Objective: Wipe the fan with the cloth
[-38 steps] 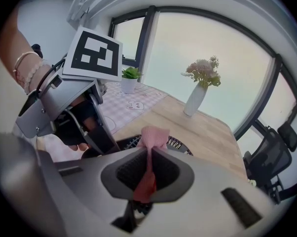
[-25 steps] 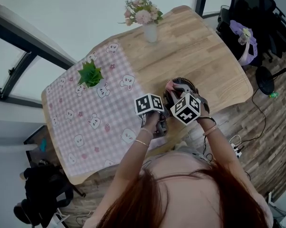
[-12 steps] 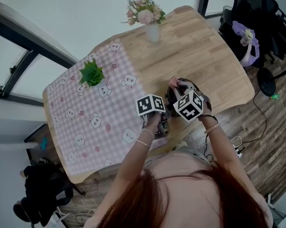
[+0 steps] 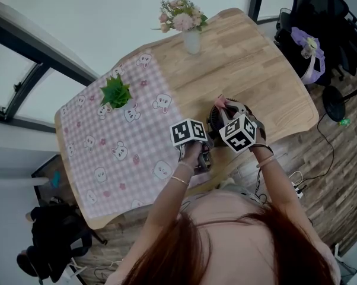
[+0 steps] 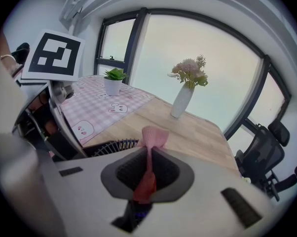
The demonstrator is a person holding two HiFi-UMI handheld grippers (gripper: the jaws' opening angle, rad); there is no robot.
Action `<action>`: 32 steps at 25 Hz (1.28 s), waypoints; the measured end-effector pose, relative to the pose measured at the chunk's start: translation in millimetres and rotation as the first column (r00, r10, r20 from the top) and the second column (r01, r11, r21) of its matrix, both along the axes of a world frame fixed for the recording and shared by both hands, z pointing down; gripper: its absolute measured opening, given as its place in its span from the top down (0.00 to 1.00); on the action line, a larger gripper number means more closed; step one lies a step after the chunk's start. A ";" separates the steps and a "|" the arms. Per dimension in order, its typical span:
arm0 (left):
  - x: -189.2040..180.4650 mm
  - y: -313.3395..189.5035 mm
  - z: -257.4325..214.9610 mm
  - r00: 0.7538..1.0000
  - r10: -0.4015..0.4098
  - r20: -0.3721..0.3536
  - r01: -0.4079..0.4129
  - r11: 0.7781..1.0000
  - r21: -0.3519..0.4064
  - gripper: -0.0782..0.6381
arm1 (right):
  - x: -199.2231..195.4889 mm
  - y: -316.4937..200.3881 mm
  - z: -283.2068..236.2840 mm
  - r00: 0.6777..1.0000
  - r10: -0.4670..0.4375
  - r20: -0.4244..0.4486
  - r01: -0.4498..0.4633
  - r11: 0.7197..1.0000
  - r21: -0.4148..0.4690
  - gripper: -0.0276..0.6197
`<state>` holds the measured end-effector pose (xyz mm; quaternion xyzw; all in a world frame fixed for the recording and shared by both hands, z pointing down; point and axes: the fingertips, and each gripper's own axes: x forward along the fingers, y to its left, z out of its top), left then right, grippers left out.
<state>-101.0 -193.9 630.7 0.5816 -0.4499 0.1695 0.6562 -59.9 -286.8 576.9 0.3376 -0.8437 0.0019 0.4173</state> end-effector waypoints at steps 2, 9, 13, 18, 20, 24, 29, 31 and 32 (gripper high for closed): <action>-0.5 -0.2 -0.1 1.000 -0.004 -0.001 0.004 1.000 -0.001 0.74 | 1.7 -0.8 -0.7 1.000 0.009 0.003 -0.009 1.000 0.015 0.92; -0.1 -0.4 0.2 1.000 -0.013 -0.002 0.013 1.000 -0.002 0.74 | 11.3 -1.7 -0.5 0.999 0.045 0.013 -0.045 0.999 0.022 0.92; -0.2 -0.6 0.2 1.000 -0.016 -0.001 0.016 1.000 -0.002 0.74 | 15.8 -1.8 -0.1 0.998 0.063 0.016 -0.064 0.998 0.012 0.92; -1.2 -0.2 0.0 1.000 -0.018 -0.001 0.018 1.000 0.000 0.74 | 20.7 -0.1 -0.4 0.997 0.079 0.017 -0.079 0.997 0.013 0.92; -1.6 0.1 -0.2 1.000 -0.018 -0.001 0.018 1.000 -0.001 0.74 | 22.8 1.0 -0.7 0.996 0.088 0.020 -0.088 0.996 0.014 0.92; -1.5 -0.4 0.1 1.000 -0.020 -0.001 0.020 1.000 -0.002 0.74 | 27.6 2.4 -0.6 0.994 0.107 0.027 -0.108 0.994 0.022 0.92; -1.3 0.5 -0.4 1.000 -0.021 0.000 0.021 1.000 -0.001 0.74 | 31.6 5.4 -1.1 0.993 0.119 0.026 -0.120 0.993 0.022 0.92; -1.9 0.3 -0.7 1.000 -0.021 0.001 0.021 1.000 0.000 0.74 | 32.0 5.9 -1.5 0.992 0.124 0.026 -0.125 0.992 0.023 0.92; -2.0 0.1 -0.8 1.000 -0.021 0.000 0.021 1.000 0.000 0.74 | 32.2 6.1 -1.7 0.992 0.127 0.026 -0.127 0.992 0.023 0.92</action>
